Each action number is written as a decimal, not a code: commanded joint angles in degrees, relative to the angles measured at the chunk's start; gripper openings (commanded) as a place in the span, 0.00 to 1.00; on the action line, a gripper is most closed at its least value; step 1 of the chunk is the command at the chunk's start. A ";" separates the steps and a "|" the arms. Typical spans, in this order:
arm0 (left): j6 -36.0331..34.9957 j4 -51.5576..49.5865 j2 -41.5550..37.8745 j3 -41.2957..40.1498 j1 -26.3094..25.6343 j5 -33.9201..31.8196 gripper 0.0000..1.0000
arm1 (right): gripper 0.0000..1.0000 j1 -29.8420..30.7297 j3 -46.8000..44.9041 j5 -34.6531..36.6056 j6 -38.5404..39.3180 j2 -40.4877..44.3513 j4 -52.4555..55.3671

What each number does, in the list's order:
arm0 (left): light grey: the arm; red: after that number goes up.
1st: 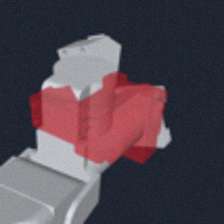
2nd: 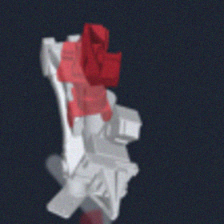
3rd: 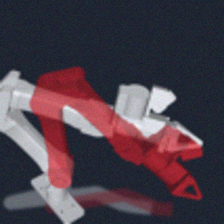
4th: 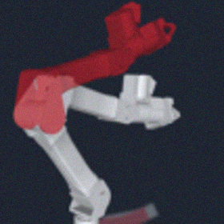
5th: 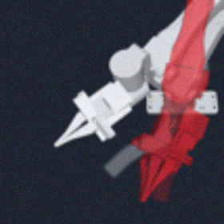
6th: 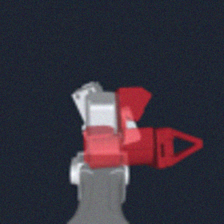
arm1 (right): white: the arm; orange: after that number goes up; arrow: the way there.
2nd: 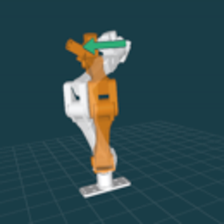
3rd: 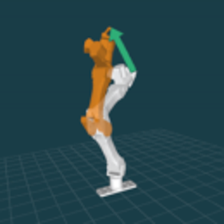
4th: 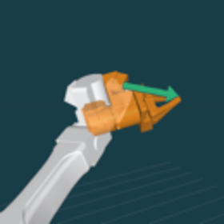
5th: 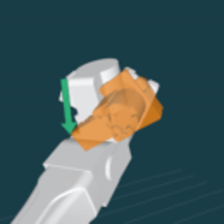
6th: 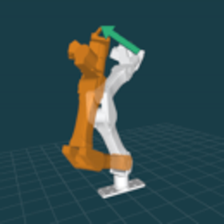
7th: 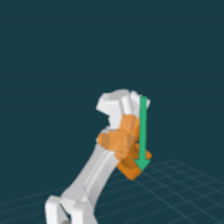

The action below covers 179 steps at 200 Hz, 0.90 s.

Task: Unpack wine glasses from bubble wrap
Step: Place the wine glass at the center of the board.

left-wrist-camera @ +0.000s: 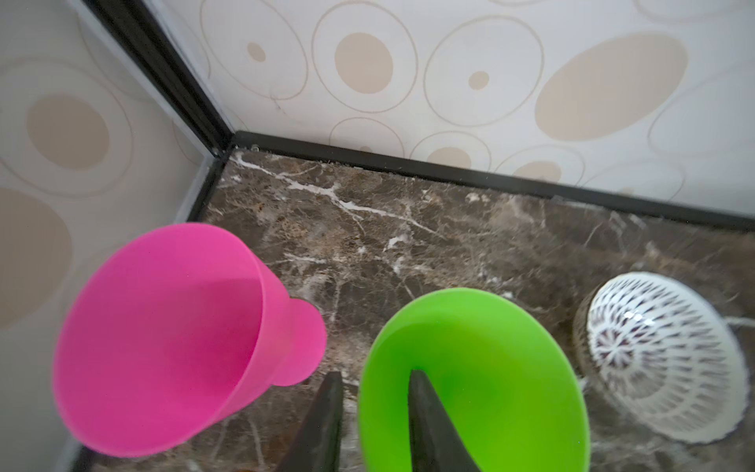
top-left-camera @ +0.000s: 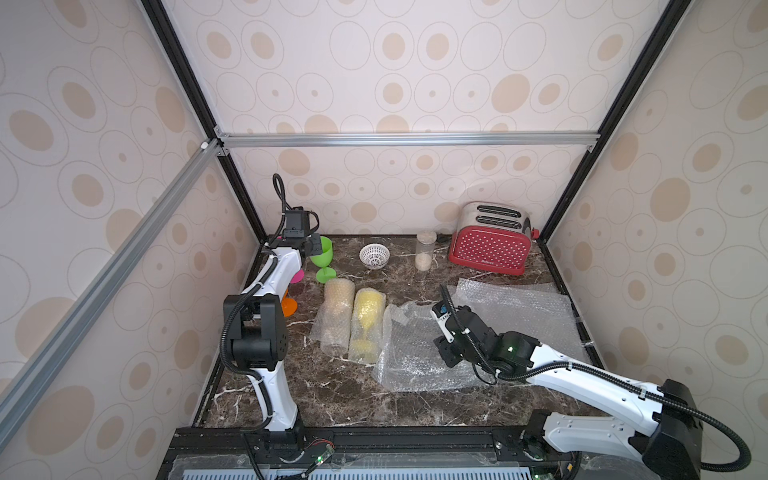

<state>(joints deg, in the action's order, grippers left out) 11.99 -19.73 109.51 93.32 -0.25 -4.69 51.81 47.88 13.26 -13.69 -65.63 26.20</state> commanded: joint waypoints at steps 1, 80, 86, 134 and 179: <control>-1.86 -2.25 -0.72 3.54 0.60 0.63 0.43 | 0.37 -1.39 0.43 -1.90 -2.38 -0.38 2.18; -2.09 -10.87 -7.10 8.57 0.52 7.55 0.70 | 0.38 -7.72 5.00 -5.13 -11.17 -0.87 13.44; -1.62 -10.91 -8.62 7.47 0.37 8.81 0.70 | 0.38 -8.62 5.11 -5.20 -12.40 -0.70 14.50; 1.60 -8.31 -22.66 -7.62 -3.67 15.06 0.70 | 0.39 -17.42 3.17 -5.73 -21.88 1.05 23.34; 6.62 -4.83 -33.01 -22.59 -12.27 18.97 0.70 | 0.47 -21.05 0.18 -2.69 -27.16 5.12 29.98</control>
<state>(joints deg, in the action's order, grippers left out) 15.05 -25.69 79.15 75.85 -8.80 10.66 32.12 50.26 8.25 -36.03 -62.85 49.54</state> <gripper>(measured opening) 0.703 0.452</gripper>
